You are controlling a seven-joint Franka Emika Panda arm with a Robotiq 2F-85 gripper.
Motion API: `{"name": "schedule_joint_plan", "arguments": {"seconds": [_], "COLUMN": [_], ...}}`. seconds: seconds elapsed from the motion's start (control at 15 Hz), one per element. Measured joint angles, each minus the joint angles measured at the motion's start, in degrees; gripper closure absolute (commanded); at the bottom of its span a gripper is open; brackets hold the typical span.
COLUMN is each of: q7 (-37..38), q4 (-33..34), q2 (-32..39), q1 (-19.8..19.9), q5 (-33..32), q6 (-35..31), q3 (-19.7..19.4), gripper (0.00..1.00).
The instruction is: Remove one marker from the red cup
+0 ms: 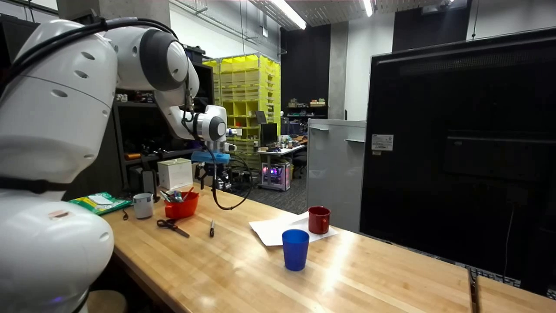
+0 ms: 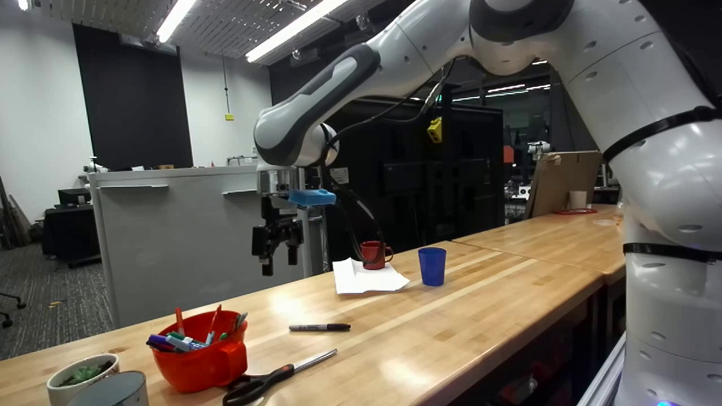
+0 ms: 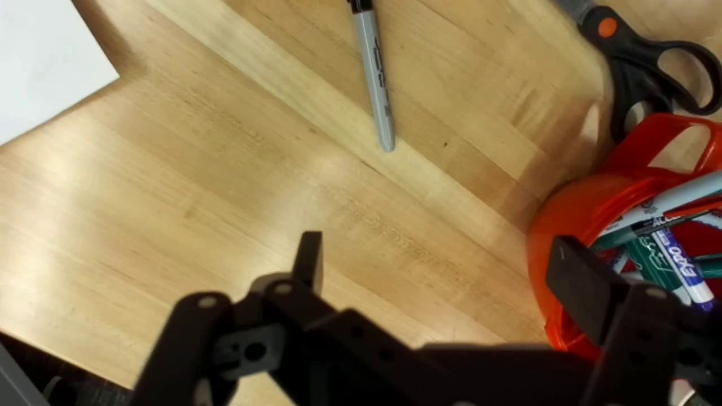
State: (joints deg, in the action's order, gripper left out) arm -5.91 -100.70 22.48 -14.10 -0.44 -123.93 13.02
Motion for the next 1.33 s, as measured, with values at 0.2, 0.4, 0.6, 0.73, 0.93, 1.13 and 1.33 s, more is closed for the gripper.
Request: {"name": "schedule_joint_plan", "arguments": {"seconds": [0.2,0.4,0.6,0.73,0.93,1.13,1.33], "q7": [1.7,3.1,4.0,4.3,5.0,5.9,6.3], "q4": [-2.4,-5.3,-8.4,-10.3,-12.9,-15.5,-16.5], "q2": [-2.4,-5.1,-8.0,-9.7,-12.2,-14.4,-15.1], "q1": [0.5,0.8,1.1,1.3,1.6,2.0,2.1], "q5": [0.0,0.2,1.1,1.9,2.7,2.7,2.7], "q6": [0.0,0.0,0.0,0.1,0.1,0.2,0.1], "q3": [-0.2,-0.4,-0.5,-0.5,-0.6,-0.9,-1.1], "gripper": [0.0,0.0,0.0,0.0,0.0,0.0,0.0]}}
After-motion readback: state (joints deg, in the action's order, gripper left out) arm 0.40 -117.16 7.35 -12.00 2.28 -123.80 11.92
